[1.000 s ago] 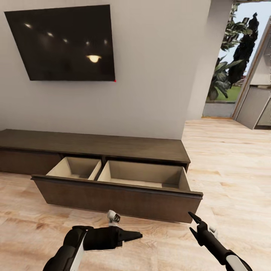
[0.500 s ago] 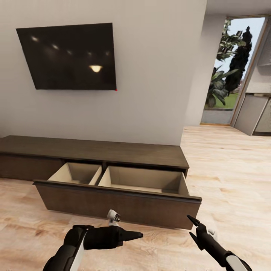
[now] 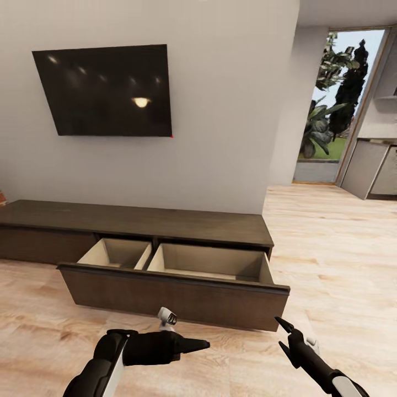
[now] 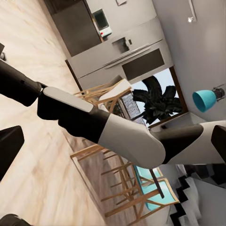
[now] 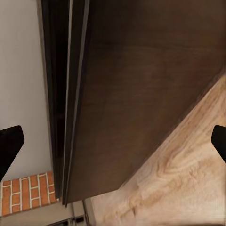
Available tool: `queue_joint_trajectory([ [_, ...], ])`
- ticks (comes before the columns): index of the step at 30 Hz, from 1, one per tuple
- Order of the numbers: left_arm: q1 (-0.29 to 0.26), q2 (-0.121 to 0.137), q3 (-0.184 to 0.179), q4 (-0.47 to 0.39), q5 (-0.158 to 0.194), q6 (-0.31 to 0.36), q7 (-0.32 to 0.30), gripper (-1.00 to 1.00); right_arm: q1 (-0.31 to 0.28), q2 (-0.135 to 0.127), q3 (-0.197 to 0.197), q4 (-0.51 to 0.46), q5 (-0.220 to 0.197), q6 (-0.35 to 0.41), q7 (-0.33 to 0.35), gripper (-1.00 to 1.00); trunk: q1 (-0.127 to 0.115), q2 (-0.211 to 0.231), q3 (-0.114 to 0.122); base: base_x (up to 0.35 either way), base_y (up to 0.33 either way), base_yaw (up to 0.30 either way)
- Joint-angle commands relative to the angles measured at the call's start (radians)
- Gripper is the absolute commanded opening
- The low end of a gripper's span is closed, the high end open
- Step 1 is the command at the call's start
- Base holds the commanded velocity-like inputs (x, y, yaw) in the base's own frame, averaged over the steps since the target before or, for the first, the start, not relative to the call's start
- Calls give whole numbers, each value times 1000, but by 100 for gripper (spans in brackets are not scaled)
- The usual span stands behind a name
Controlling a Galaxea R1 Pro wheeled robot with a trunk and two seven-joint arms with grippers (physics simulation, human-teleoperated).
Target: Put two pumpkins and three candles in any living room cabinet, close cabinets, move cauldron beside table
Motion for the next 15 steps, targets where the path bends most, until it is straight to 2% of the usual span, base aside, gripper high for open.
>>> queue_joint_trajectory([
  [1, 0, 0, -1, -2, 1, 11, -2, 100, 0, 0, -3, 1, -5, 8, 0, 100, -4, 7, 2, -24, 0, 0],
  [5, 0, 0, -2, -17, 1, 11, -2, 100, 2, 1, -4, 9, -7, 9, -5, 100, -20, 35, 15, -7, 0, 0],
  [9, 0, 0, -10, -21, 1, 11, -2, 100, 3, 2, -4, 70, -4, 10, -5, 100, -35, 63, 27, -1, 0, 0],
  [15, 0, 0, -11, -21, 1, 11, -2, 100, 3, 0, -3, 82, -4, 9, -4, 100, -58, 105, 46, 0, 0, 0],
])
